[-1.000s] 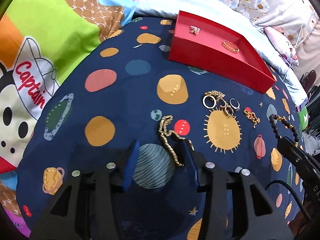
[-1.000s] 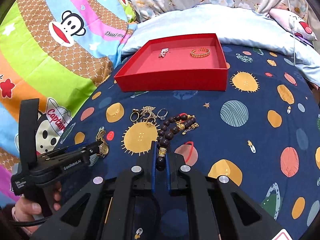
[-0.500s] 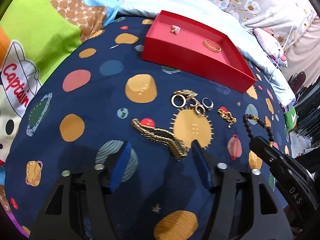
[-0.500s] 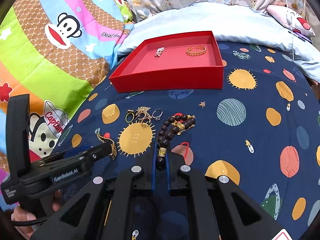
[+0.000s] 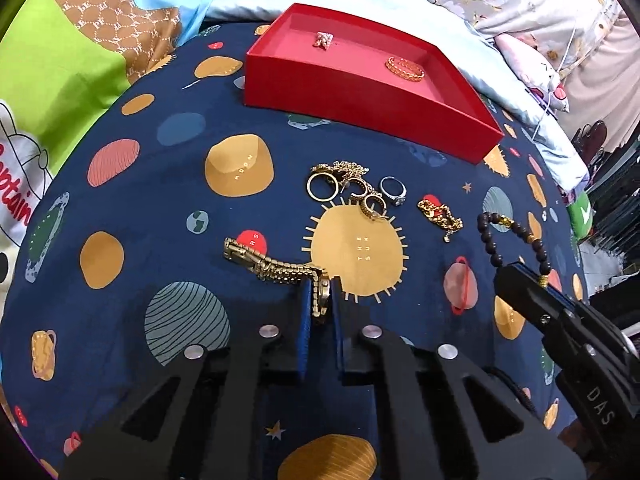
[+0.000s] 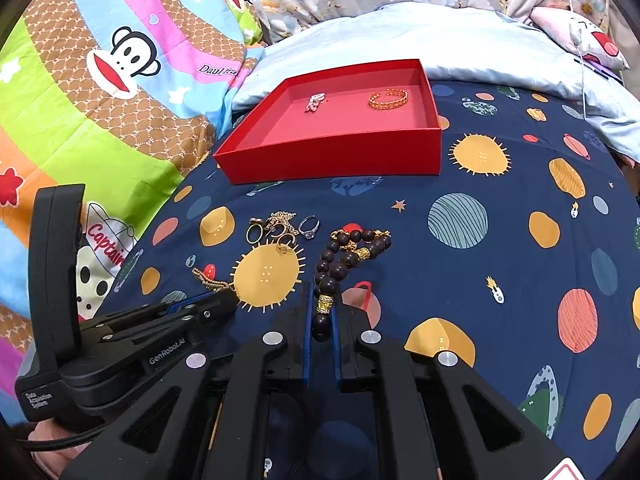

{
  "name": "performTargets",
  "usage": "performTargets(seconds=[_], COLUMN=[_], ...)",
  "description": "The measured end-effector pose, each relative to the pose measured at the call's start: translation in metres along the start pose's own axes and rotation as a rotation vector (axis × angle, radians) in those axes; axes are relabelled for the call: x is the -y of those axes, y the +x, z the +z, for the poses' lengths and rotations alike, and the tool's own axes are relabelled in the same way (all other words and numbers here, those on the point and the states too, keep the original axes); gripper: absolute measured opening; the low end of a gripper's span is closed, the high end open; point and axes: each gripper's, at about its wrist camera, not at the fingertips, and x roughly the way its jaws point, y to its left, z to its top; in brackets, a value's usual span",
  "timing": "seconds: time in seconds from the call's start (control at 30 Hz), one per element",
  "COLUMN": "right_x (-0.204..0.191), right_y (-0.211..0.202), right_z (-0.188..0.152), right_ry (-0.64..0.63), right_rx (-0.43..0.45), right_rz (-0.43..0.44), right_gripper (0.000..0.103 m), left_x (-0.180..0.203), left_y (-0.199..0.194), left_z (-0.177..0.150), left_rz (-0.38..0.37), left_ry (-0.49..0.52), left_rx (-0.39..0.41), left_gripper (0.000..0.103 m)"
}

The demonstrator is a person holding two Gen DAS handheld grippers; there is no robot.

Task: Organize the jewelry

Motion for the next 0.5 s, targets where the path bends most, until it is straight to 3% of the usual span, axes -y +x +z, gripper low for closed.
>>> performTargets(seconds=[0.2, 0.5], right_x=[-0.003, -0.010], right_y=[-0.001, -0.009], right_z=[0.002, 0.030], right_ry=[-0.003, -0.034], right_rx=[0.007, 0.060], right_rz=[0.007, 0.017], right_gripper=[0.007, 0.007], left_x=[-0.001, -0.003], left_y=[-0.009, -0.033], left_z=[0.003, 0.036], left_rz=[-0.006, 0.010], left_ry=[-0.003, 0.002], left_rx=[0.019, 0.084], left_gripper=[0.008, 0.008])
